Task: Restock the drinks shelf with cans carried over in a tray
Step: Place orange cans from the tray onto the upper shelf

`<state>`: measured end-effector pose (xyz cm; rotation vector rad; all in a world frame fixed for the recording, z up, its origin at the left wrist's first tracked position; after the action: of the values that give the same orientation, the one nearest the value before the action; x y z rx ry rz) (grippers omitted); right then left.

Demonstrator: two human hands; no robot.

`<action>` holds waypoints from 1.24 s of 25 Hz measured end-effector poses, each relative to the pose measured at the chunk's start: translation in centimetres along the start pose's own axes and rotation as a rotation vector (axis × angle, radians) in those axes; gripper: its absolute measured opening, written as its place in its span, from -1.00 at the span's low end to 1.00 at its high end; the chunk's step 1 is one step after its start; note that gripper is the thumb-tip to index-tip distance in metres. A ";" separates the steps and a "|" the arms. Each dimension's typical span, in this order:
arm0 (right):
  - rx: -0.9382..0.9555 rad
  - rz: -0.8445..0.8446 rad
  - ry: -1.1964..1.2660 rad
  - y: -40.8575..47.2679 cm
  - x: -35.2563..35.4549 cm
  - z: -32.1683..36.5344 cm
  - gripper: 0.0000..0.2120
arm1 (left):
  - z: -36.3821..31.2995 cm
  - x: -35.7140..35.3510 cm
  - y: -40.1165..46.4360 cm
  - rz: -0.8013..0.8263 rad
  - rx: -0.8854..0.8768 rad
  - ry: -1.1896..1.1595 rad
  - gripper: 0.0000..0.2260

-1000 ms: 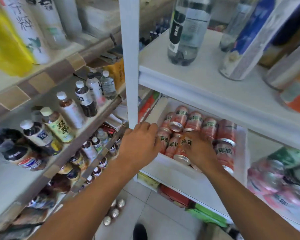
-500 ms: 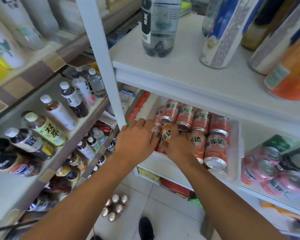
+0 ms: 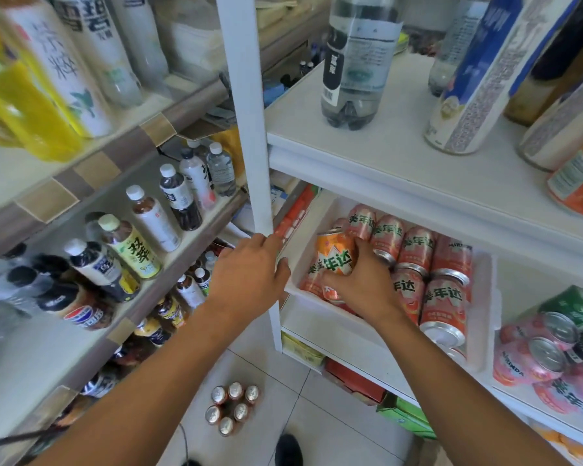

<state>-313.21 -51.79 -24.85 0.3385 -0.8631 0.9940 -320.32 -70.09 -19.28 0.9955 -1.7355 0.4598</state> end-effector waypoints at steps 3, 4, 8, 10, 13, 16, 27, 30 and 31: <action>0.107 0.043 0.048 -1.4 0.2 3.1 -0.35 | 1.7 1.9 -1.0 -0.055 0.034 0.013 -0.73; 0.144 0.058 0.062 -2.0 0.1 4.2 -0.36 | 2.3 2.7 -1.4 -0.080 0.049 0.020 -0.74; 0.294 0.071 0.100 -3.4 -0.7 9.6 -0.37 | 5.1 6.1 -3.9 -0.187 0.109 0.059 -0.74; 0.377 0.100 0.111 -4.0 -1.8 13.1 -0.37 | 6.9 8.3 -5.7 -0.228 0.153 0.092 -0.72; 0.506 0.155 0.121 -5.0 -3.6 18.8 -0.37 | 10.4 12.1 -8.5 -0.322 0.259 0.137 -0.74; 0.623 0.206 0.137 -6.0 -5.8 24.2 -0.28 | 13.3 15.8 -11.4 -0.409 0.343 0.176 -0.78; 0.999 0.370 0.194 -13.6 -14.4 43.2 -0.33 | 22.7 29.0 -24.0 -0.689 0.616 0.285 -0.74; 1.069 0.409 0.234 -16.6 -17.3 47.6 -0.34 | 25.3 31.5 -27.7 -0.736 0.680 0.344 -0.74; 1.090 0.422 0.240 -17.6 -18.1 48.8 -0.33 | 26.1 32.2 -28.8 -0.737 0.703 0.357 -0.74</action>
<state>-326.42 -101.57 -5.70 0.9541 -0.0901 1.8183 -316.59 -118.24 -4.60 1.8179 -0.7817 0.7154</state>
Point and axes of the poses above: each hand's wrist, its own y-axis towards the middle knuckle, its own x-axis out of the back of the hand, z = x × y, the point moved 5 cm from there along y, towards the middle knuckle, and after that the axes turned 12 degrees about -y, right-handed, at the moved point
